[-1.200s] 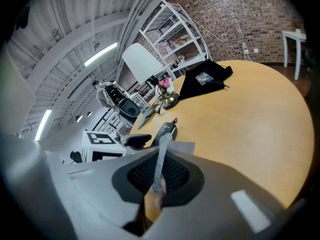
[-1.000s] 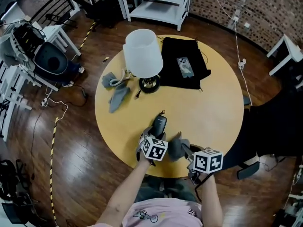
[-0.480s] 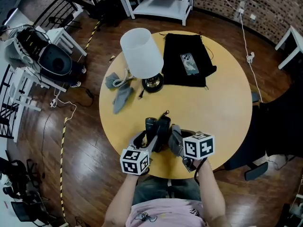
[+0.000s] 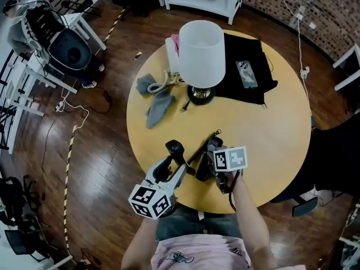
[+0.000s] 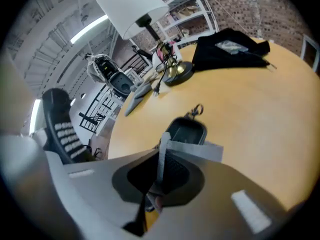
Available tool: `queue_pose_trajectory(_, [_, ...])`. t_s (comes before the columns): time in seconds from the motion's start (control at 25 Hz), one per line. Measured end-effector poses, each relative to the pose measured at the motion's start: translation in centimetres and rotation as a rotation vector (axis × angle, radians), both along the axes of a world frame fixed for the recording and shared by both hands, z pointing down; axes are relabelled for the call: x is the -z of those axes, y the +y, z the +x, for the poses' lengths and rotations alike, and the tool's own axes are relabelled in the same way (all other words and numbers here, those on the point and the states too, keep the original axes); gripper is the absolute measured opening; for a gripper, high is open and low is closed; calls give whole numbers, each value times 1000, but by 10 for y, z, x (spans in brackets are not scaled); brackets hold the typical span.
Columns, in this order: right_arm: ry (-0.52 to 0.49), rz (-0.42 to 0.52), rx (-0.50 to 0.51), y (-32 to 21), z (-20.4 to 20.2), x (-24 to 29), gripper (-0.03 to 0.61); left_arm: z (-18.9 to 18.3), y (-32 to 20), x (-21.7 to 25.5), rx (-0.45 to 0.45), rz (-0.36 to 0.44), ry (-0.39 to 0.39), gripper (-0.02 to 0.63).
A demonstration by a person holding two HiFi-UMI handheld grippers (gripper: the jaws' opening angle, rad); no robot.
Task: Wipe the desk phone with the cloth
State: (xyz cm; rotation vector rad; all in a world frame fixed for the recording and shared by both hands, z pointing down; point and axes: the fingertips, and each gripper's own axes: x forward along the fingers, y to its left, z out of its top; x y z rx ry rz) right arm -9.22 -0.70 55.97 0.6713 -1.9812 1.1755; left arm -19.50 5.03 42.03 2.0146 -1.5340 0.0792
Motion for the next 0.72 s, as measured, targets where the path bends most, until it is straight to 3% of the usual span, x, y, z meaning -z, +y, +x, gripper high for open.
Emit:
queue_pose_trajectory(0.12, [1, -18, -1, 16, -4, -7, 6, -13, -3, -2, -11, 10, 49, 227])
queue_pose_trajectory(0.28, [28, 89, -125, -54, 2, 10, 6, -26, -6, -1, -25, 20, 77, 227])
queue_pose_trajectory(0.4, [34, 61, -191, -70, 3, 5, 6, -33, -4, -1, -29, 22, 100, 227])
queue_pose_trajectory(0.48, [11, 17, -181, -44, -6, -3, 5, -35, -5, -3, -29, 16, 119, 227])
queue_pose_trajectory(0.72, [-56, -95, -18, 80, -32, -1, 6, -47, -12, -4, -25, 23, 154, 227])
